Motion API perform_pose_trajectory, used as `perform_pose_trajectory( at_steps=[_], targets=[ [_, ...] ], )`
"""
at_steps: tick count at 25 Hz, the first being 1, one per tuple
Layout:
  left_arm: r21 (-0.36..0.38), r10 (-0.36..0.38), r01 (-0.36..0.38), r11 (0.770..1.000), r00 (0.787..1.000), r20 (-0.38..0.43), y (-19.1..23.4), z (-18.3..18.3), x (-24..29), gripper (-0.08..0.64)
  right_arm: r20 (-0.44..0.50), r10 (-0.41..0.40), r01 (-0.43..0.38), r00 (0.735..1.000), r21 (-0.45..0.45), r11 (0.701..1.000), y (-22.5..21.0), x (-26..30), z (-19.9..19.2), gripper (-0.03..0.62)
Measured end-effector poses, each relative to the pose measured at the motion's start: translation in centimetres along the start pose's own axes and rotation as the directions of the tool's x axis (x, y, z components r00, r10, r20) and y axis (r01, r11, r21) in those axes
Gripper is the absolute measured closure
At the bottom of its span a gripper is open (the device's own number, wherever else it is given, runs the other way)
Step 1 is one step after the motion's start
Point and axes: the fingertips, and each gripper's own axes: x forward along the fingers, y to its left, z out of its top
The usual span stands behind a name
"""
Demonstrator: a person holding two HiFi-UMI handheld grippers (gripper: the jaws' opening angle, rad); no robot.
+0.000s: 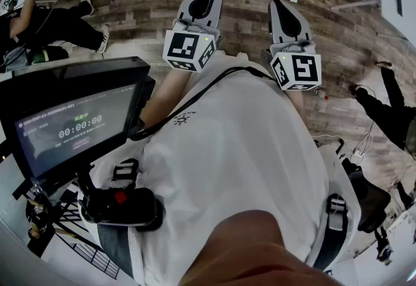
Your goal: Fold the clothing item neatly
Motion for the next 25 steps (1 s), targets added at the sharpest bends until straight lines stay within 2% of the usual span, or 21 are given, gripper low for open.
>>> perform_pose_trajectory(
  at_steps=[18,25],
  targets=[
    [-0.009,-0.004,0.004,1.0,1.0,-0.007,-0.1,-0.26,-0.16,0.558,-0.011,-0.011,0.011,1.0,-0.004,1.0,-0.13,-0.63,-0.34,0.589],
    [-0.01,-0.009,0.009,1.0,1.0,-0.006,-0.2,-0.22,-0.06,0.558,0.007,-0.023,0.023,1.0,0.031,0.999,-0.48,-1.01,-0.36,0.589]
  ],
)
